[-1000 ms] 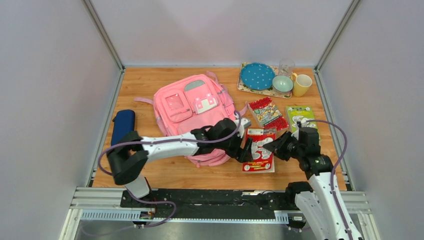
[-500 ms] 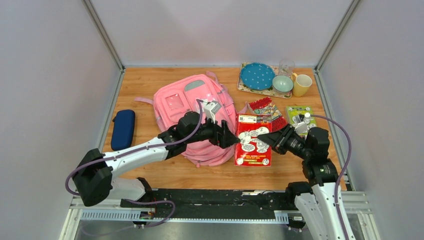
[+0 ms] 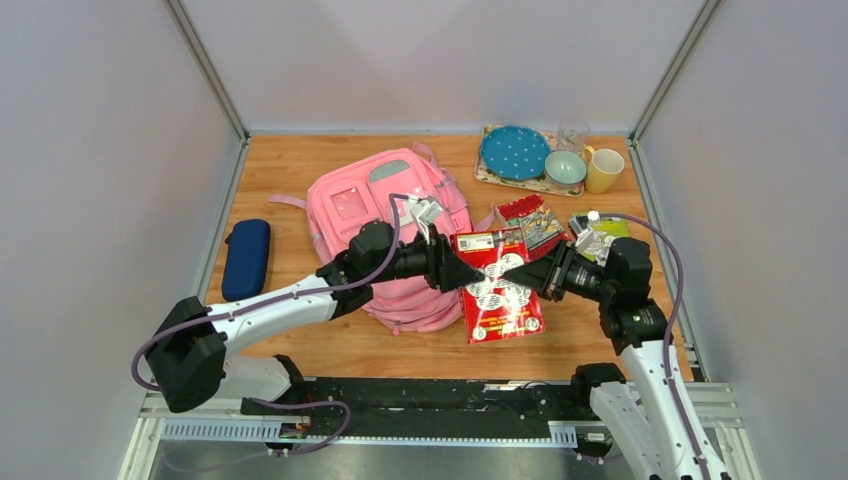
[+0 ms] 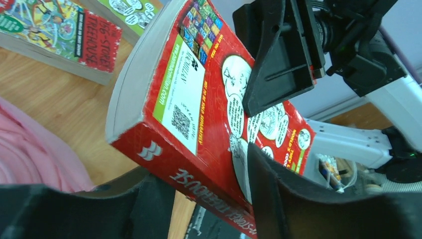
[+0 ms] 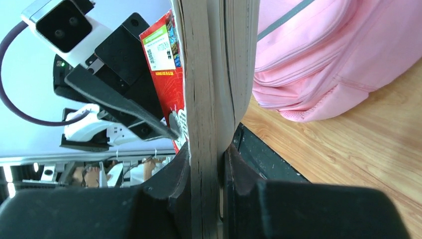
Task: Pack the student bag
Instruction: Pick up the book from the center of the board.
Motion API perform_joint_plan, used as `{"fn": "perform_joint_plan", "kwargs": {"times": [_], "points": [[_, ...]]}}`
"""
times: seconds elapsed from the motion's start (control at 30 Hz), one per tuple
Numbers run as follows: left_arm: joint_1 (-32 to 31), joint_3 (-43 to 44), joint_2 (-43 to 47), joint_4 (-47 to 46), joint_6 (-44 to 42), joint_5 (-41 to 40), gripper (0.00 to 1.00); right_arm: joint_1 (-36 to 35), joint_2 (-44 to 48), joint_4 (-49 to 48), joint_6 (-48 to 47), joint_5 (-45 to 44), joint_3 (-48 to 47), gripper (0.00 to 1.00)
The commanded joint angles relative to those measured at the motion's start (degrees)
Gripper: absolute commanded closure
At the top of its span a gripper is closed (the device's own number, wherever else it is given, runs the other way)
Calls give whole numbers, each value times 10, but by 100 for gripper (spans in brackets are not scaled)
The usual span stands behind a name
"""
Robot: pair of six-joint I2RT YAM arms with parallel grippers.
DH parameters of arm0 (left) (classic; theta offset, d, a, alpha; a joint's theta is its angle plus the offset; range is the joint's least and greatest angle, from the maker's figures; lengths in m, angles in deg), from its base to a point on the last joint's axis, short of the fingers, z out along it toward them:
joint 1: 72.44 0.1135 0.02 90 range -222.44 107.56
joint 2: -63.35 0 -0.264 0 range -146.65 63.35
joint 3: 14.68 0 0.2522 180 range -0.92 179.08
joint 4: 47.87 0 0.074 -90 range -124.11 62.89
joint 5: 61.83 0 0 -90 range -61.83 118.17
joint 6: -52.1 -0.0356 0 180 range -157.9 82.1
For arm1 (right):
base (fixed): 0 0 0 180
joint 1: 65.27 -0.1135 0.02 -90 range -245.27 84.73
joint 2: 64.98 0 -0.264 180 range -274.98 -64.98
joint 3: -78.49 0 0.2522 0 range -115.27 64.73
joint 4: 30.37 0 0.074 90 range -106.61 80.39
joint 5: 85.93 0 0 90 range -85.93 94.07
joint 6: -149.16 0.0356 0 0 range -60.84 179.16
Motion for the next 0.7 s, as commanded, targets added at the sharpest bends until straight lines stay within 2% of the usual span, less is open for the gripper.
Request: {"fn": "perform_joint_plan", "kwargs": {"times": [0.0,0.03,0.07,0.1,0.13,0.2,0.23,0.3,0.33,0.4,0.47,0.6,0.67], "points": [[6,19,-3,-42,-5,35,60,-7,-20,-42,-36,56,-62,100],[6,19,-4,-39,-6,37,74,-10,-33,-32,-42,58,-67,97],[6,20,-5,-25,-8,35,92,-9,-38,-17,-64,55,-83,93],[8,21,-2,-11,-13,20,100,-10,-44,9,-85,43,-93,87],[9,20,2,3,-19,8,100,-9,-56,93,-109,-17,-111,58],[9,11,31,52,-45,-55,100,-10,-63,218,-175,-143,-177,40],[10,6,45,69,-55,-83,100,-9,-59,298,-179,-271,-189,28],[12,-20,91,96,-78,-152,100,-10,-24,311,-172,-310,-186,19],[13,-31,108,97,-81,-169,100,-10,-9,290,-154,-290,-176,12],[19,-52,149,98,-85,-214,100,-10,47,229,-81,-203,-110,12],[19,-66,175,82,-84,-231,100,-19,80,152,-28,-179,-64,11],[19,-77,192,41,-45,-260,100,-81,153,101,49,-217,15,11],[19,-95,198,-5,-8,-269,100,-128,159,72,77,-248,43,11]]}}
